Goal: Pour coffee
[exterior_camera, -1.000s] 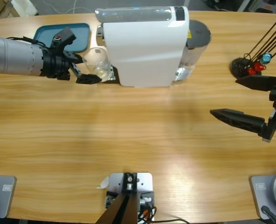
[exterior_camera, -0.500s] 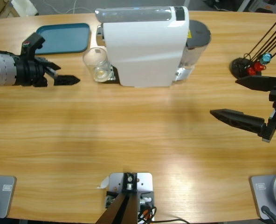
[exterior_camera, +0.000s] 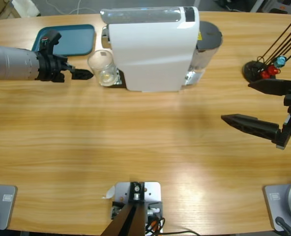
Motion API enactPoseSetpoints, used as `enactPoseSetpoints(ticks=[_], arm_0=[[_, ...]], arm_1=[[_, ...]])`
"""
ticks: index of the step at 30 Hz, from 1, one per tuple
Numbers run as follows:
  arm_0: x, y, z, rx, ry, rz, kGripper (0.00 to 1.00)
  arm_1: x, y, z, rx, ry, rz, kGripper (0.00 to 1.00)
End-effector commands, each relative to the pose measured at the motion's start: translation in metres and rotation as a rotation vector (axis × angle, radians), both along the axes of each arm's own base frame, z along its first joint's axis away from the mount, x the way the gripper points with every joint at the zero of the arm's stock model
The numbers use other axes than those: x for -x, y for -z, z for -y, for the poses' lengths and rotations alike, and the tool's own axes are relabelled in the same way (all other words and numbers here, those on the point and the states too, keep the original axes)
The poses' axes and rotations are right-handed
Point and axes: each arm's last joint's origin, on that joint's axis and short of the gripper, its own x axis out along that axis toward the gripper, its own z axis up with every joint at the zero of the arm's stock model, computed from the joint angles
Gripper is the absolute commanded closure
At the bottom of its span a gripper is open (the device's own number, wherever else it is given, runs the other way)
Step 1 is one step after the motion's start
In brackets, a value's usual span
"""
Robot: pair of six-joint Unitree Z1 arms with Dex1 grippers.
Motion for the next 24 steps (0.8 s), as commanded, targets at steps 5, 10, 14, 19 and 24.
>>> enactPoseSetpoints(ticks=[5,10,14,19,24], arm_0=[[-0.014,0.009,0.006,-0.012,-0.015,-0.008,0.059],[-0.014,0.007,0.011,-0.009,-0.002,-0.005,0.059],[-0.002,0.005,-0.003,-0.040,-0.041,-0.010,0.059],[0.040,-0.036,-0.036,-0.042,-0.090,0.063,0.059],[0.077,-0.092,-0.048,-0.041,-0.053,0.102,0.013]], arm_1=[[0.000,0.010,0.000,0.024,-0.010,-0.019,0.013],[0.000,0.010,0.001,0.022,-0.011,-0.019,0.013],[0.001,0.010,0.001,0.018,-0.014,-0.018,0.013],[-0.006,0.000,-0.005,0.041,-0.023,-0.011,0.000],[-0.027,-0.023,-0.010,0.092,0.030,0.049,0.454]])
